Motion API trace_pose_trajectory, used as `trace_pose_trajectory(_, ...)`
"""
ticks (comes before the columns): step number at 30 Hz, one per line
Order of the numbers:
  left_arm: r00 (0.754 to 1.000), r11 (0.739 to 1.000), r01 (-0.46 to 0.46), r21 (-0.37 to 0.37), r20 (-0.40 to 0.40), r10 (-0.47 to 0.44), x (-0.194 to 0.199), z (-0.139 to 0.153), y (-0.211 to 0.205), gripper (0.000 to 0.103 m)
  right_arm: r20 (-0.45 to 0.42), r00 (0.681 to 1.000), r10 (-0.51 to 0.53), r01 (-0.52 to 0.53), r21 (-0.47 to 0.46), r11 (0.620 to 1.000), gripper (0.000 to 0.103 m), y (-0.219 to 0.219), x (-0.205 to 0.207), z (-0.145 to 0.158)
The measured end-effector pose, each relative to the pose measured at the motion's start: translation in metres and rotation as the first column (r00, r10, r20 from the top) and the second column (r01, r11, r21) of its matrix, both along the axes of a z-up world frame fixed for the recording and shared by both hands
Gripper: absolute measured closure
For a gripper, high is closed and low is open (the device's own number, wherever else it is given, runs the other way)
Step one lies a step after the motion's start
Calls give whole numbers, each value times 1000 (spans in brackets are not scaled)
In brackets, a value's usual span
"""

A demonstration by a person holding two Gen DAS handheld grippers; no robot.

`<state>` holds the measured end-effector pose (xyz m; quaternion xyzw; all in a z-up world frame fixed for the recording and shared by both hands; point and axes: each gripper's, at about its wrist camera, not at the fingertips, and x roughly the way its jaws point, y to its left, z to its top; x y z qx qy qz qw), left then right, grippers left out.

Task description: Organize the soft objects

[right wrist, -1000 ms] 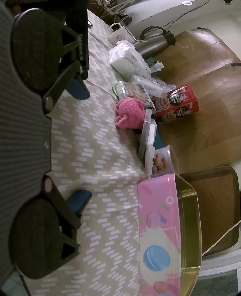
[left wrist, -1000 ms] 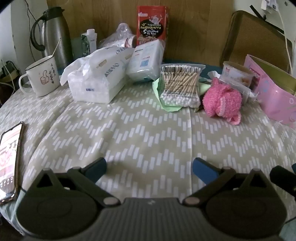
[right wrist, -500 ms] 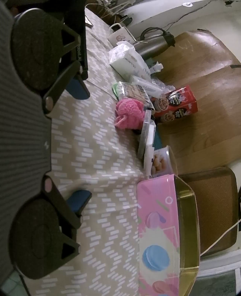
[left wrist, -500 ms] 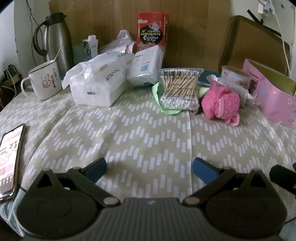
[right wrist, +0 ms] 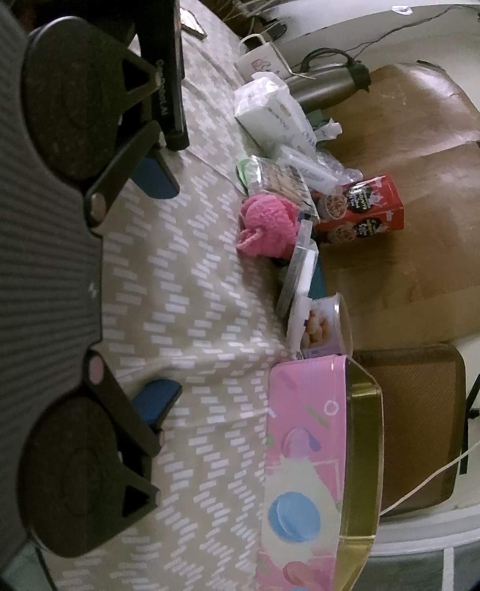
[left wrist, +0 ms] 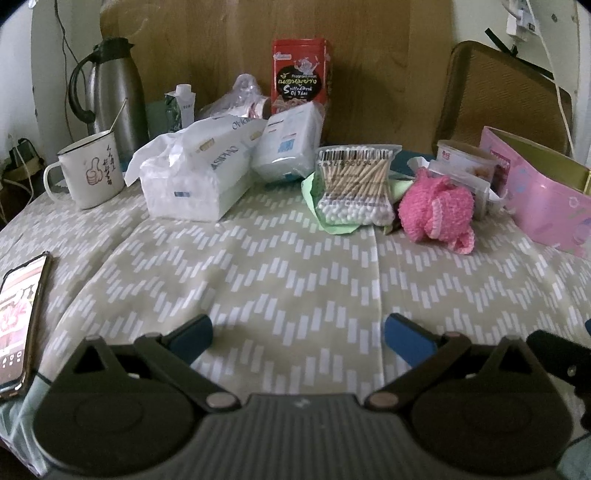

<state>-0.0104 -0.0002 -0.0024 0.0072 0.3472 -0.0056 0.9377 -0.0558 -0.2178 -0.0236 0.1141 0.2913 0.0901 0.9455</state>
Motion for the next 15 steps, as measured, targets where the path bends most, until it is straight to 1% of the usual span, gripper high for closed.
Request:
trace_pose_trajectory(11, 1000, 1000, 2, -2, 7, -2, -2, -2, 0, 0, 4, 1000, 9, -9, -37, 999, 0, 5, -1, -3)
trace_pose_trajectory(15, 1000, 1000, 2, -1, 20, -2, -3, -4, -1, 0, 11, 1000, 23, -22, -78, 997, 0, 10, -4, -5)
